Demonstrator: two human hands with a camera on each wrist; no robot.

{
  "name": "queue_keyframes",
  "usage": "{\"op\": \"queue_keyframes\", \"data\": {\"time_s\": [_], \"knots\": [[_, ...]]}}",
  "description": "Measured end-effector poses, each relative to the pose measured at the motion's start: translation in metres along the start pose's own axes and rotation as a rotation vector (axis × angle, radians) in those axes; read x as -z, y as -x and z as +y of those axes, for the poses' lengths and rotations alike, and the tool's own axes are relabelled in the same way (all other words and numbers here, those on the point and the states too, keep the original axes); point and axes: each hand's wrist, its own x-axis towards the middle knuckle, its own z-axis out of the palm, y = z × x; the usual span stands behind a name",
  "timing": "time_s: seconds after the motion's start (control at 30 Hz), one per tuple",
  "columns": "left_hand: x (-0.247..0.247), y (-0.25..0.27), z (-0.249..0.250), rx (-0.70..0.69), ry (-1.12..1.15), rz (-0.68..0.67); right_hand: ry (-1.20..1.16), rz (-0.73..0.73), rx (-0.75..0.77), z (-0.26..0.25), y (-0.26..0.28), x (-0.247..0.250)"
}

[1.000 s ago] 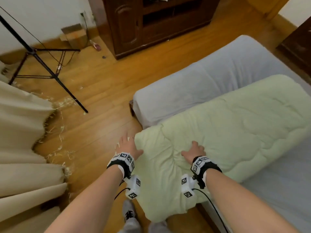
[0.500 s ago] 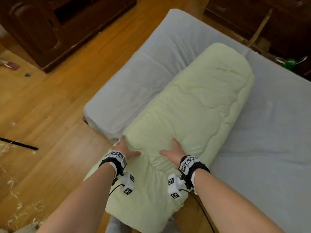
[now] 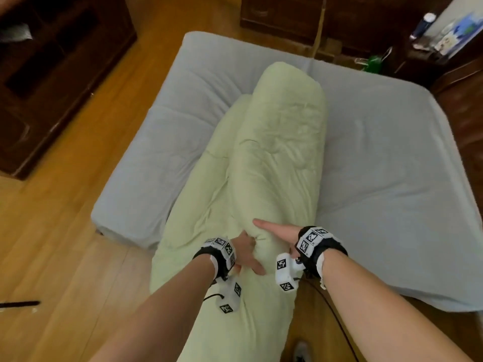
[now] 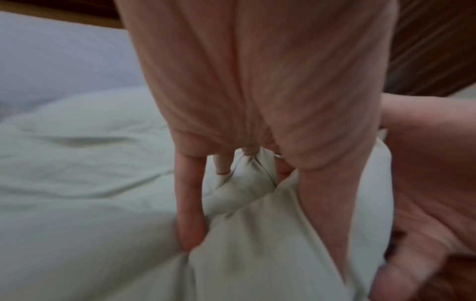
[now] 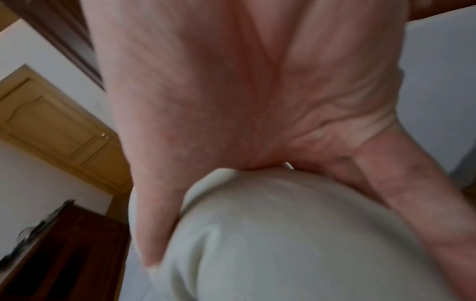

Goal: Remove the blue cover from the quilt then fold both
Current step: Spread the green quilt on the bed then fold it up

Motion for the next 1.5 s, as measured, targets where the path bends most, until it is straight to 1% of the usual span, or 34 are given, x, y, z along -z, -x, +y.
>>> {"op": "queue_keyframes", "data": {"time_s": [0.03,0.1,0.13,0.2,0.27,0.3,0.37,0.43,0.5,0.53,0.6,0.67,0.7,0.73,0.77,0.8,0.87,0.97,1.07,1.2,1.27,1.33,1.4,1.47,1.5], "knots": [[-0.011,0.002,0.027,-0.033,-0.042,-0.029,0.047,0.016,-0.018,0.015,0.0,0.019],[-0.039,0.001,0.079,-0.094,-0.08,-0.087,0.103,0.076,0.01,0.052,0.009,0.06],[-0.058,-0.006,0.102,-0.112,-0.091,-0.095,0.146,0.125,0.034,0.073,0.014,0.082],[-0.096,-0.017,0.151,-0.127,-0.108,-0.129,0.191,0.249,0.037,0.128,0.02,0.132],[-0.142,-0.037,0.199,-0.138,-0.11,-0.15,0.114,0.364,0.032,0.197,0.013,0.183],[-0.165,-0.05,0.223,-0.165,-0.117,-0.15,0.032,0.369,0.031,0.234,0.006,0.206],[-0.214,-0.084,0.266,-0.224,-0.138,-0.126,-0.244,0.323,0.013,0.306,-0.006,0.242],[-0.261,-0.122,0.299,-0.239,-0.129,-0.105,-0.431,0.265,0.009,0.366,-0.03,0.258],[-0.299,-0.16,0.313,-0.226,-0.129,-0.095,-0.52,0.277,0.066,0.41,-0.074,0.257],[-0.313,-0.178,0.31,-0.218,-0.12,-0.075,-0.56,0.292,0.087,0.429,-0.103,0.251],[-0.332,-0.208,0.29,-0.18,-0.073,-0.006,-0.61,0.28,0.115,0.455,-0.164,0.235],[-0.336,-0.221,0.266,-0.152,-0.079,0.093,-0.623,0.263,0.202,0.453,-0.186,0.222],[-0.336,-0.223,0.254,-0.157,-0.133,0.145,-0.633,0.272,0.257,0.444,-0.181,0.219],[-0.333,-0.221,0.246,-0.148,-0.21,0.167,-0.64,0.273,0.301,0.438,-0.173,0.218],[-0.328,-0.217,0.242,-0.147,-0.267,0.185,-0.642,0.244,0.331,0.434,-0.165,0.219],[-0.323,-0.212,0.239,-0.112,-0.302,0.19,-0.616,0.208,0.35,0.434,-0.16,0.22],[-0.311,-0.2,0.233,-0.026,-0.27,0.216,-0.552,0.149,0.347,0.429,-0.145,0.224],[-0.292,-0.181,0.222,0.061,-0.161,0.25,-0.48,0.134,0.353,0.412,-0.127,0.227],[-0.278,-0.174,0.201,0.165,-0.057,0.326,-0.437,0.146,0.319,0.392,-0.123,0.219],[-0.256,-0.186,0.161,0.221,0.078,0.36,-0.335,0.279,0.219,0.358,-0.137,0.194],[-0.246,-0.202,0.142,0.209,0.126,0.369,-0.336,0.345,0.176,0.333,-0.149,0.181],[-0.238,-0.229,0.128,0.171,0.184,0.37,-0.334,0.422,0.119,0.307,-0.169,0.169],[-0.236,-0.264,0.118,0.129,0.333,0.312,-0.296,0.552,0.061,0.294,-0.197,0.163],[-0.239,-0.29,0.111,0.065,0.494,0.21,-0.198,0.637,0.071,0.292,-0.22,0.159],[-0.24,-0.3,0.11,0.021,0.484,0.186,-0.14,0.662,0.1,0.292,-0.228,0.159]]}}
